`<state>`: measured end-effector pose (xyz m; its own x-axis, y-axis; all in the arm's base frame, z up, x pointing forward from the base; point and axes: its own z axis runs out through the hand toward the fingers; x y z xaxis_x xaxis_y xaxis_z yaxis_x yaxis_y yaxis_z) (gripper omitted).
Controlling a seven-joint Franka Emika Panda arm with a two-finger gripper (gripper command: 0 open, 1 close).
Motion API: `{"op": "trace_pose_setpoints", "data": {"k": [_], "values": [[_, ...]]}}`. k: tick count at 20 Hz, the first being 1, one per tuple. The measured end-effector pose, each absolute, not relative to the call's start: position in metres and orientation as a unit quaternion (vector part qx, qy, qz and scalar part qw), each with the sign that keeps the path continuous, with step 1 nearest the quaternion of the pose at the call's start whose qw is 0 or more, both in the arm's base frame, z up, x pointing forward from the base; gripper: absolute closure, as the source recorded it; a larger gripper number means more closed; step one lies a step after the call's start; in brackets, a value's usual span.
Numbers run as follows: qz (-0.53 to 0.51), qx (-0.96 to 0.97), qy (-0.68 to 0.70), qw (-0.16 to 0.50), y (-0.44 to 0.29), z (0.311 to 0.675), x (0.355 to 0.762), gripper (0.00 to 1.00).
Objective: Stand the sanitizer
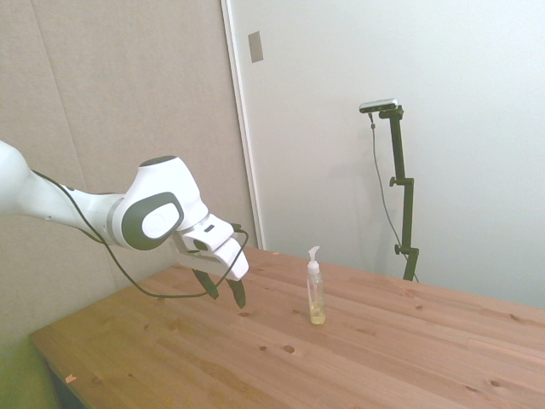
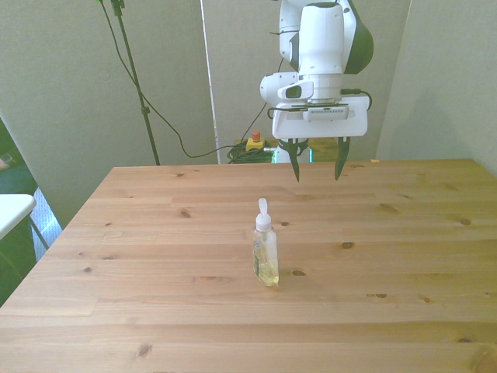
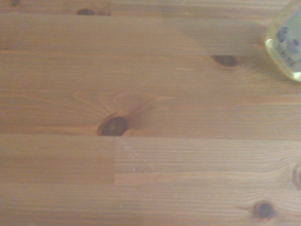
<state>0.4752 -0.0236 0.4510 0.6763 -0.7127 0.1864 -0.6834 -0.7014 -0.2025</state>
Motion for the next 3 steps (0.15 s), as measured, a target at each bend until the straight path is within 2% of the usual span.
{"op": "trace_pose_setpoints", "data": {"k": [3], "values": [[-0.104, -0.922, 0.366, 0.071, -0.022, 0.454, 0.462, 0.0]]}}
